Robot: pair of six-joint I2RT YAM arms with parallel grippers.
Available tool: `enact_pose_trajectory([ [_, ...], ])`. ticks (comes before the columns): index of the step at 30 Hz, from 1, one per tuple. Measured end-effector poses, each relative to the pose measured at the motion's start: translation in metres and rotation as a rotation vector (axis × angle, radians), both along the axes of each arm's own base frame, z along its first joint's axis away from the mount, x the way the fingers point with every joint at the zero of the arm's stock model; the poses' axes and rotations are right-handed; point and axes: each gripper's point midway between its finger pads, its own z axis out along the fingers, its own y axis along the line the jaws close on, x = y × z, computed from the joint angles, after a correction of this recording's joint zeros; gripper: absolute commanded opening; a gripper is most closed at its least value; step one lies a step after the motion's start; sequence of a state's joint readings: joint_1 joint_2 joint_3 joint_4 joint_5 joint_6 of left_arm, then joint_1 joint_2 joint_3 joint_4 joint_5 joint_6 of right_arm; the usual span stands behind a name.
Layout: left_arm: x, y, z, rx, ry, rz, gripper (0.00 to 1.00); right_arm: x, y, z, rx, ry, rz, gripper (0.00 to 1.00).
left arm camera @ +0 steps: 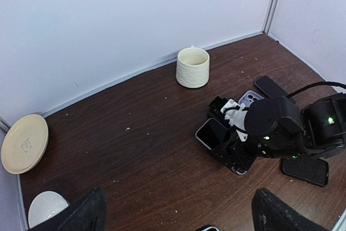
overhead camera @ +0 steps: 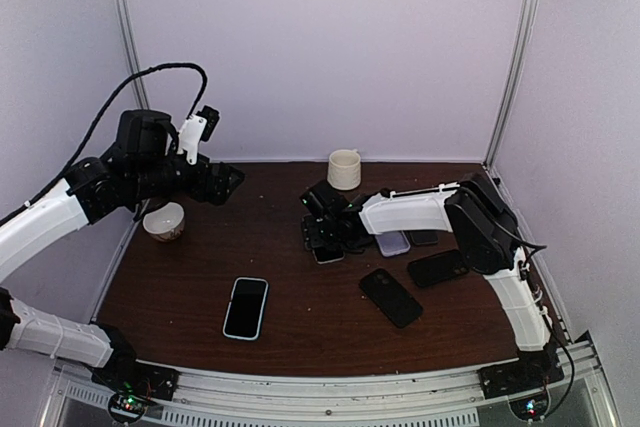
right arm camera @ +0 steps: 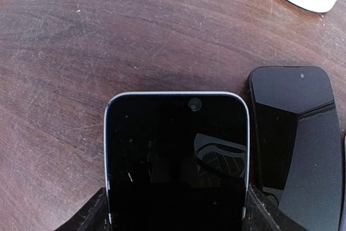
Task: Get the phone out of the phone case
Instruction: Place the phone at the center of the board.
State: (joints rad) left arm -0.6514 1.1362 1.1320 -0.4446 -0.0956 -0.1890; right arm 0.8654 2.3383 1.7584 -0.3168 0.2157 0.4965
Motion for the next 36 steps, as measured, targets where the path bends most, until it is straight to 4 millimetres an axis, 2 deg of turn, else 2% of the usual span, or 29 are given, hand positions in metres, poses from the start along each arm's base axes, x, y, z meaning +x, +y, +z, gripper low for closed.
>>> enact_pose_trajectory([
  [7, 0.009, 0.013, -0.019, 0.100, 0.022, 0.071, 0.98, 0.001, 0.005, 0.002, 0.010, -0.010, 0.030, 0.81],
  [12, 0.010, 0.019, -0.029, 0.154, 0.067, 0.096, 0.98, 0.001, 0.006, 0.003, 0.007, -0.012, 0.044, 0.92],
  [16, 0.008, 0.021, -0.029, 0.164, 0.106, 0.109, 0.97, 0.003, 0.008, 0.006, 0.014, -0.023, 0.048, 0.95],
  [22, -0.006, 0.030, -0.048, 0.137, 0.188, 0.149, 0.98, 0.004, 0.011, 0.017, 0.029, -0.039, 0.059, 0.97],
  [25, -0.025, 0.033, -0.067, 0.121, 0.283, 0.135, 0.98, 0.003, 0.011, 0.039, 0.052, -0.066, 0.068, 1.00],
  [28, -0.038, 0.032, -0.085, 0.105, 0.394, 0.137, 0.97, -0.002, 0.005, 0.074, 0.090, -0.104, 0.073, 1.00],
  [32, -0.057, 0.039, -0.125, 0.118, 0.575, 0.205, 0.98, -0.013, -0.009, 0.118, 0.139, -0.144, 0.062, 1.00],
  [36, -0.085, 0.049, -0.164, 0.170, 0.725, 0.272, 0.97, -0.029, -0.030, 0.137, 0.161, -0.145, 0.038, 0.99],
])
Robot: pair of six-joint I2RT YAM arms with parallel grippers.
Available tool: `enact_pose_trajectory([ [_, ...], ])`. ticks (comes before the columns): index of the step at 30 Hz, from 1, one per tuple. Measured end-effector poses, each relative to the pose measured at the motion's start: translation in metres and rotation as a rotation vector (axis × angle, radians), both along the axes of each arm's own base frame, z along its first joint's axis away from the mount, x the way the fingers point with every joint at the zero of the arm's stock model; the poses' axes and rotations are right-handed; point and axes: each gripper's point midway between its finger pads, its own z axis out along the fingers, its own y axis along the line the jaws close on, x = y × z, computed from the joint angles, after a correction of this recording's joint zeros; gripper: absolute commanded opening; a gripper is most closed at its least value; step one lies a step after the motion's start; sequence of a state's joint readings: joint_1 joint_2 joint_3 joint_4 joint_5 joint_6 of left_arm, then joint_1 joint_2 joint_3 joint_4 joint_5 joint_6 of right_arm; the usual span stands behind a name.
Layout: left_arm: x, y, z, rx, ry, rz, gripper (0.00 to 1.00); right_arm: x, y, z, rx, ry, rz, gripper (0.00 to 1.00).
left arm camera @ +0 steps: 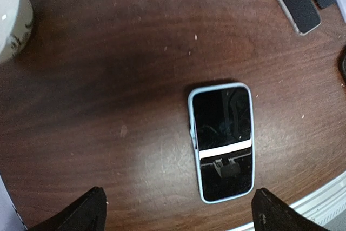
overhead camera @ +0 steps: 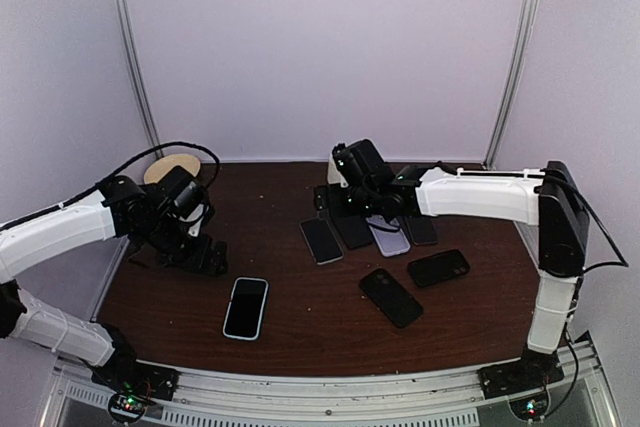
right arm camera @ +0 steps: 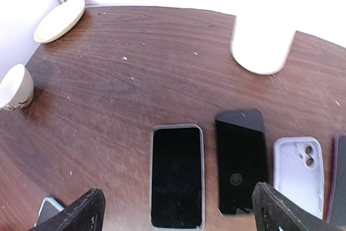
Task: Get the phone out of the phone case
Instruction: Pick up the phone with the phone case from the center of the board.
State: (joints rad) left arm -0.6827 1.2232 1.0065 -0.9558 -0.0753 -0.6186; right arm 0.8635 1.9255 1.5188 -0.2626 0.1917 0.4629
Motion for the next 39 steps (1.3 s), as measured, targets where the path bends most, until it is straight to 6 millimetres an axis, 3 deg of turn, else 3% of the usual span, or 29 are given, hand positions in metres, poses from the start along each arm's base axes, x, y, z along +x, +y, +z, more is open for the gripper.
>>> enact_pose_trajectory([
  [8, -0.034, -0.013, -0.043, 0.098, 0.140, 0.024, 0.97, -0.028, -0.045, 0.011, -0.033, 0.027, -0.064, 1.00],
  [16, -0.058, -0.033, -0.081, 0.134, 0.220, -0.022, 0.98, -0.052, -0.081, 0.038, -0.010, -0.002, -0.097, 0.99],
  [20, -0.064, -0.036, -0.093, 0.116, 0.250, -0.023, 0.98, -0.055, -0.085, 0.039, -0.006, -0.004, -0.101, 0.99],
  [39, -0.072, -0.054, -0.119, 0.082, 0.311, -0.052, 0.97, -0.057, -0.074, -0.004, -0.040, 0.087, -0.075, 1.00],
])
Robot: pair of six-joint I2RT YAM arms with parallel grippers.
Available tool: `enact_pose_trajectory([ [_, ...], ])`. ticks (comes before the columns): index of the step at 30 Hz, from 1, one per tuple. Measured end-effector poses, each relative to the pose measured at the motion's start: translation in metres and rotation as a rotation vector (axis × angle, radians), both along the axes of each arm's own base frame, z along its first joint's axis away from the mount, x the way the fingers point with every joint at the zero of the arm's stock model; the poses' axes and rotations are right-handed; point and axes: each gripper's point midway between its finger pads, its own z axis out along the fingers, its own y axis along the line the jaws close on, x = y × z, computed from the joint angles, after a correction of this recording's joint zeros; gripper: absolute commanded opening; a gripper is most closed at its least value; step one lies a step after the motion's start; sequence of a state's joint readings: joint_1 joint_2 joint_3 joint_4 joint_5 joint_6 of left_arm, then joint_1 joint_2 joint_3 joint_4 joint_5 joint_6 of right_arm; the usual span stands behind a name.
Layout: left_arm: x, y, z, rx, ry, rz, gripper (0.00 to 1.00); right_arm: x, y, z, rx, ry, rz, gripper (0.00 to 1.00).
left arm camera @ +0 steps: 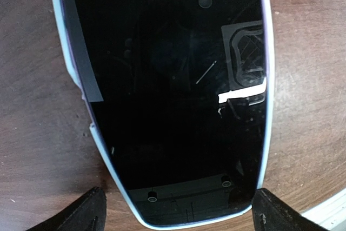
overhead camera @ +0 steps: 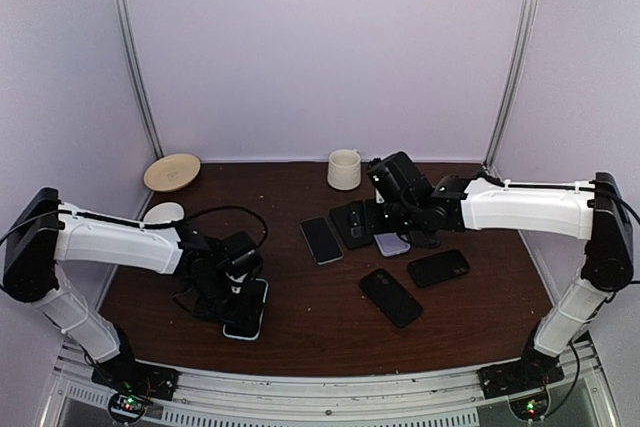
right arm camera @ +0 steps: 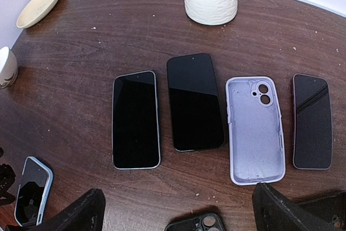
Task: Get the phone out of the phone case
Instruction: Pick up the phone with the phone case from the center of the board.
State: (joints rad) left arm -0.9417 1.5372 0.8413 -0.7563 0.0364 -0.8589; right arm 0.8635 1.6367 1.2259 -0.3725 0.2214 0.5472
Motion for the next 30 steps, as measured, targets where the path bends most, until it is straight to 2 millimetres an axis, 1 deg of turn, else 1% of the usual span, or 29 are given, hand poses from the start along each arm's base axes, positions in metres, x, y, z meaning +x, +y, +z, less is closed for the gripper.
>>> enact_pose_trajectory([
  [4, 0.000, -0.001, -0.001, 0.004, -0.003, 0.006, 0.97, 0.000, 0.002, -0.007, -0.004, 0.016, 0.005, 1.00],
  [11, 0.004, -0.010, -0.002, -0.004, -0.017, 0.004, 0.97, -0.002, 0.008, -0.021, -0.010, 0.052, 0.023, 1.00],
  [21, 0.013, -0.003, -0.005, 0.049, -0.078, 0.051, 0.97, -0.001, 0.013, -0.020, 0.003, 0.058, 0.034, 0.99],
  [25, 0.014, -0.006, -0.010, 0.086, -0.097, 0.051, 0.98, 0.001, 0.015, -0.021, 0.003, 0.061, 0.032, 0.99],
  [27, 0.017, -0.010, -0.009, 0.087, -0.110, 0.053, 0.98, 0.001, 0.015, -0.022, 0.001, 0.063, 0.030, 1.00],
  [30, 0.019, -0.013, -0.009, 0.087, -0.114, 0.055, 0.92, 0.000, 0.015, -0.026, -0.003, 0.074, 0.025, 0.99],
])
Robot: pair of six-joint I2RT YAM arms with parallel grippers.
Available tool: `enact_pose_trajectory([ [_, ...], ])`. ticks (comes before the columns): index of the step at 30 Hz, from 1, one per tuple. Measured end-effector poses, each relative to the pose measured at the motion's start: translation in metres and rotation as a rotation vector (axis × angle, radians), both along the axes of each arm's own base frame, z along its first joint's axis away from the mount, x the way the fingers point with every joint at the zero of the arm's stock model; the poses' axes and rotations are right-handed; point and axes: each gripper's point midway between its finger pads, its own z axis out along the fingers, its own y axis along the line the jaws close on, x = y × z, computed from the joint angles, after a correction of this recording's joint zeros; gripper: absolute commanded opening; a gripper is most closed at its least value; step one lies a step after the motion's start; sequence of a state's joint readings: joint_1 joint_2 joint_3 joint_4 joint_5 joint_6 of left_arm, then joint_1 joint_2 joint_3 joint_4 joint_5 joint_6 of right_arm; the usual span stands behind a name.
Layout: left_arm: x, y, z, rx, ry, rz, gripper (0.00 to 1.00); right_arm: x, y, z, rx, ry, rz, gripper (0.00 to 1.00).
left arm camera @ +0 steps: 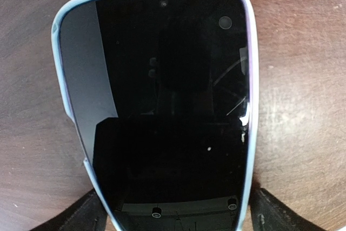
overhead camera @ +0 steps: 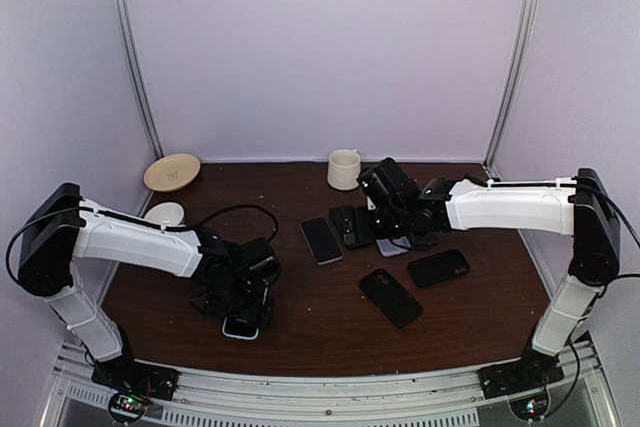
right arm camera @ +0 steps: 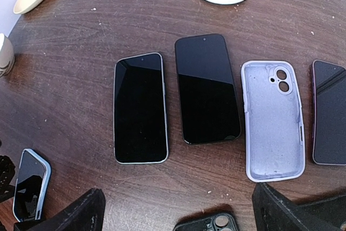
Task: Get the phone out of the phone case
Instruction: Pick up the phone with the phone case from the center of the board, then pass from the left arm to the right
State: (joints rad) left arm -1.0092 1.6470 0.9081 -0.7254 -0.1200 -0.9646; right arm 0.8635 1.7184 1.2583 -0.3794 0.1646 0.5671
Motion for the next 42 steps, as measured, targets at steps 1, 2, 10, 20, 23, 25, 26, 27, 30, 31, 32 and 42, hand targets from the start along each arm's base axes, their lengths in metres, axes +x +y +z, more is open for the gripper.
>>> enact_pose_trajectory([
  [1, 0.000, 0.000, 0.000, -0.001, 0.001, 0.001, 0.90, 0.000, 0.000, -0.001, -0.002, 0.004, -0.002, 0.99],
  [2, 0.000, -0.001, 0.000, -0.005, -0.001, 0.002, 0.88, -0.001, -0.001, -0.002, -0.003, 0.007, -0.004, 0.99],
  [10, 0.004, -0.004, 0.003, -0.015, -0.040, -0.048, 0.82, -0.004, -0.004, -0.008, -0.021, 0.029, -0.009, 0.99],
  [20, 0.030, -0.033, 0.067, -0.124, -0.242, -0.317, 0.82, -0.015, -0.020, 0.007, 0.020, 0.051, -0.077, 1.00],
  [23, 0.036, -0.044, 0.089, -0.163, -0.308, -0.395, 0.82, -0.025, -0.031, 0.027, 0.090, 0.028, -0.097, 0.99],
  [25, 0.039, -0.049, 0.100, -0.175, -0.338, -0.449, 0.82, -0.033, -0.032, 0.040, 0.159, 0.017, -0.087, 0.99],
  [26, 0.039, -0.052, 0.106, -0.181, -0.352, -0.479, 0.82, -0.037, -0.031, 0.047, 0.203, 0.015, -0.075, 0.99],
  [27, 0.040, -0.055, 0.112, -0.184, -0.366, -0.509, 0.82, -0.040, -0.029, 0.051, 0.237, 0.013, -0.065, 0.99],
  [30, 0.045, -0.066, 0.133, -0.195, -0.414, -0.591, 0.83, -0.052, -0.018, 0.061, 0.353, 0.039, -0.008, 0.98],
  [31, 0.047, -0.069, 0.140, -0.198, -0.427, -0.615, 0.82, -0.055, -0.015, 0.062, 0.382, 0.046, 0.007, 0.97],
  [32, 0.049, -0.074, 0.150, -0.203, -0.447, -0.641, 0.83, -0.060, -0.010, 0.063, 0.412, 0.065, 0.031, 0.96],
  [42, 0.059, -0.097, 0.198, -0.220, -0.580, -0.812, 0.82, -0.085, 0.031, 0.090, 0.687, 0.192, 0.183, 0.82],
])
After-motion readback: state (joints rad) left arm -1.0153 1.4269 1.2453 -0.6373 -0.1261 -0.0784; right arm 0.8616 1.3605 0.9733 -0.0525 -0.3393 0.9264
